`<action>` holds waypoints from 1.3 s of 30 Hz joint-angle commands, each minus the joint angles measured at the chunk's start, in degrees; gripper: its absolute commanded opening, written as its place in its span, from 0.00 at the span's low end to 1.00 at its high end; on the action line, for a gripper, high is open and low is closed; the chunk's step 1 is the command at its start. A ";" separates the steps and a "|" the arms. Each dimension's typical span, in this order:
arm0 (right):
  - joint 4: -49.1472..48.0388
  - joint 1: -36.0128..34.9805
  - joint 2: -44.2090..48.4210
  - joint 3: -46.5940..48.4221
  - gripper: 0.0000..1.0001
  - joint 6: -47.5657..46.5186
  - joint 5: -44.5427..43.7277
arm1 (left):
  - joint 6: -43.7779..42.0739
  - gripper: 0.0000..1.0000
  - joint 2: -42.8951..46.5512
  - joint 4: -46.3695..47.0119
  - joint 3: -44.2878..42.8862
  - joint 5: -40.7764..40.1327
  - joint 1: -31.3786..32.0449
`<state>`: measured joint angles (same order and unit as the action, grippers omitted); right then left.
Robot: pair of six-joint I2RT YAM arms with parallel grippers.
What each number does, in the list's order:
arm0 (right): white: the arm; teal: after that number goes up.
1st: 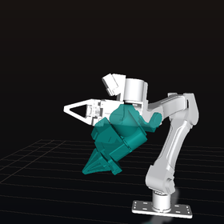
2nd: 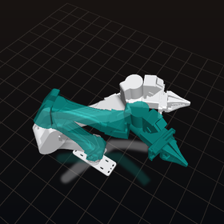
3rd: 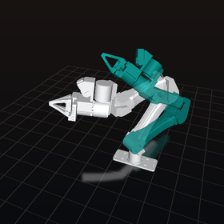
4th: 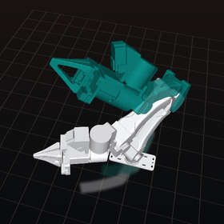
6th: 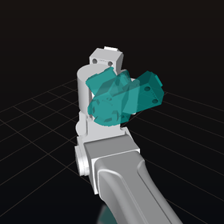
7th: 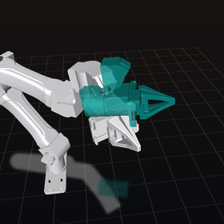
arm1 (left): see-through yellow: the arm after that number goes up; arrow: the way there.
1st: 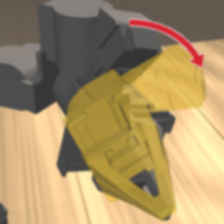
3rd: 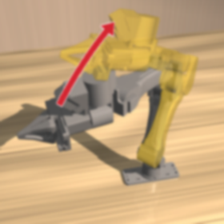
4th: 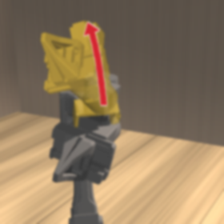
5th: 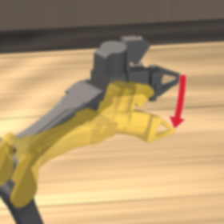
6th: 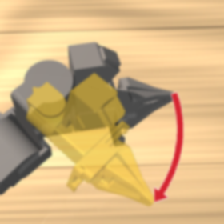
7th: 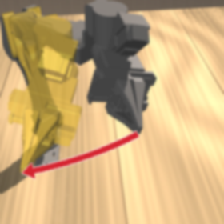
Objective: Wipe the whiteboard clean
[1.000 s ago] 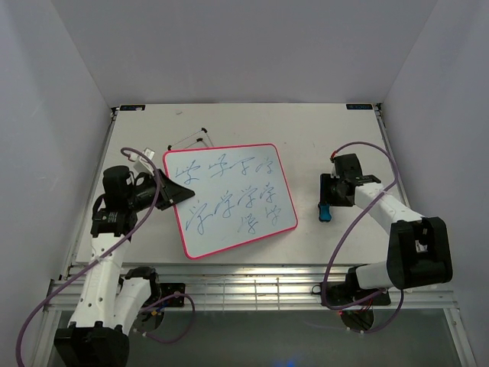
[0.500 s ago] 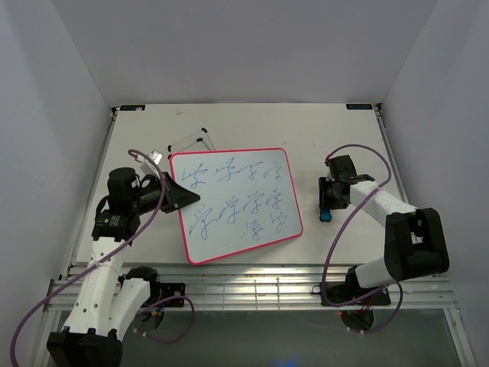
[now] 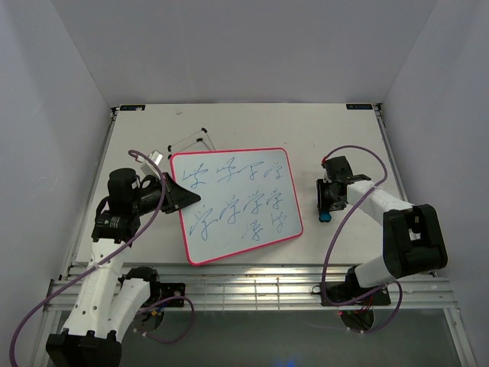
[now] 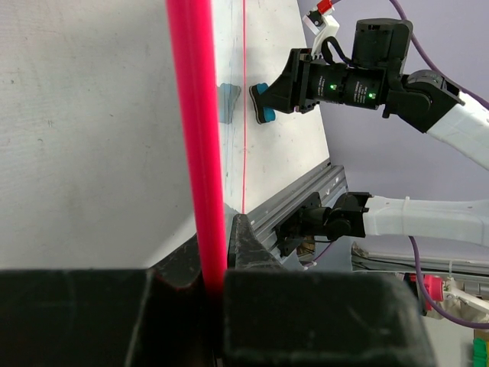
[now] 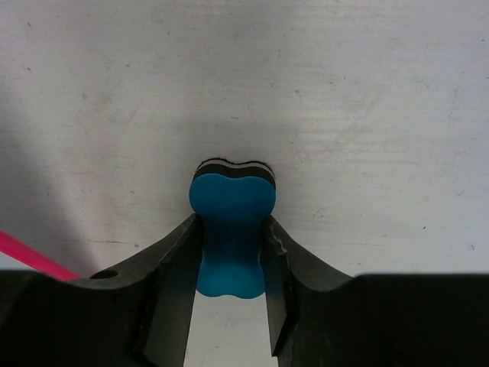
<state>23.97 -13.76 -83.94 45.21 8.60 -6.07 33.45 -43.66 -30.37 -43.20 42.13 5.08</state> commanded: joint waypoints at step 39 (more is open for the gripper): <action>-2.52 -57.08 -13.96 53.75 0.21 -11.32 -14.50 | -9.28 0.00 7.53 13.49 8.66 3.31 0.63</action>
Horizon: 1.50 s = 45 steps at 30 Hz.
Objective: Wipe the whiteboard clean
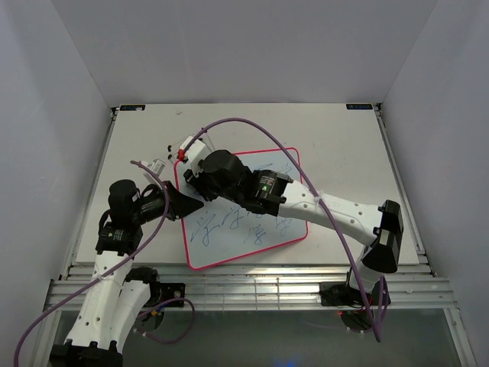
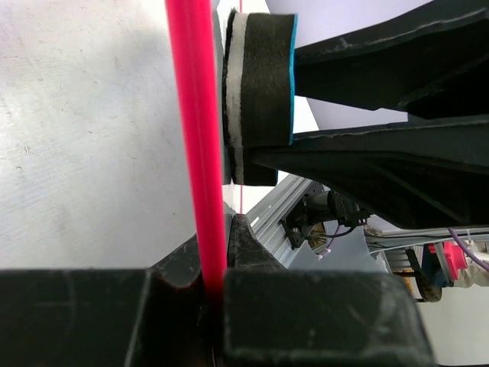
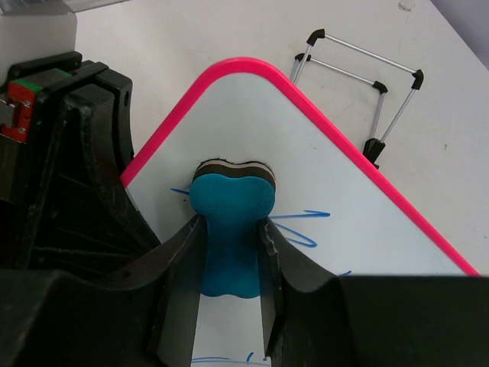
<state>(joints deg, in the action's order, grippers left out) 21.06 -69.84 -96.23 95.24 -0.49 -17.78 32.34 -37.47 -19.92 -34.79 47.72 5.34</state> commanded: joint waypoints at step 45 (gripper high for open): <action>3.54 11.40 -3.70 -1.66 0.17 -0.82 -0.59 | -7.99 0.00 3.28 4.72 1.21 -0.17 1.16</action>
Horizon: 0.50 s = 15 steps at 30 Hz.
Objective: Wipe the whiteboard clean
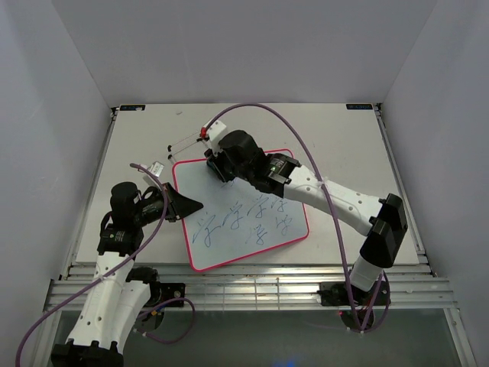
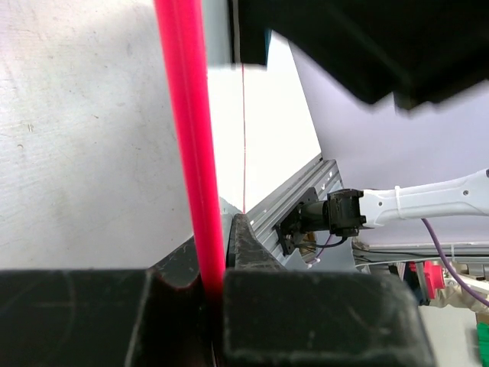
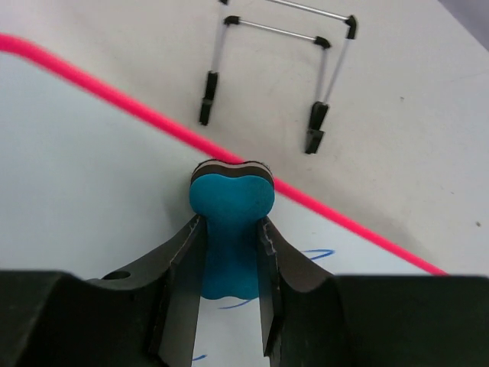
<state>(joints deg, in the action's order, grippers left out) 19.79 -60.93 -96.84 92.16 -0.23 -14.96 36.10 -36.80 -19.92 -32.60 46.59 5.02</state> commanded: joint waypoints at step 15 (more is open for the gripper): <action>2.90 -6.66 -3.19 3.05 0.17 3.65 14.01 | -11.58 0.00 3.31 4.80 -0.89 0.08 1.58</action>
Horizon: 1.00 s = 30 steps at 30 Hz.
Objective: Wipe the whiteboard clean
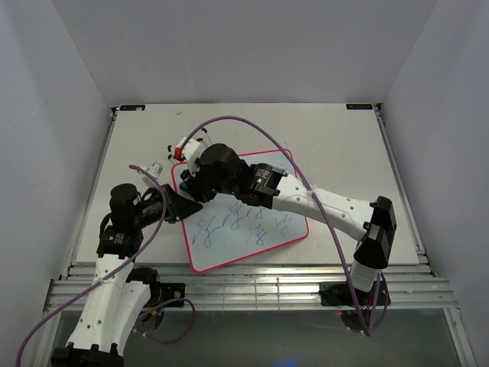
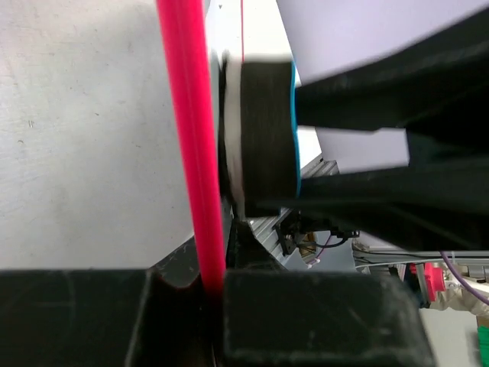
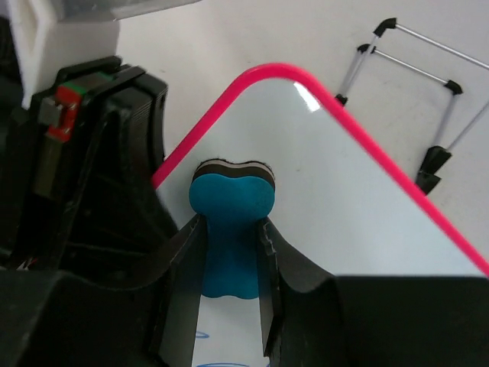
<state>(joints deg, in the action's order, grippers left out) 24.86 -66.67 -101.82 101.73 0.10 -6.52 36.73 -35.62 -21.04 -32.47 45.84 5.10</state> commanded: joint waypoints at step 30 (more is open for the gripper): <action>-14.41 15.91 10.07 -23.20 0.12 11.15 19.10 | -12.12 0.00 2.39 5.92 -0.93 0.65 1.84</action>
<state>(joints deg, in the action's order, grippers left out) 10.81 -43.20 -88.51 71.64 8.56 4.82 39.16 -34.65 -22.28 -32.27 44.03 5.43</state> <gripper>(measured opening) 0.343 0.133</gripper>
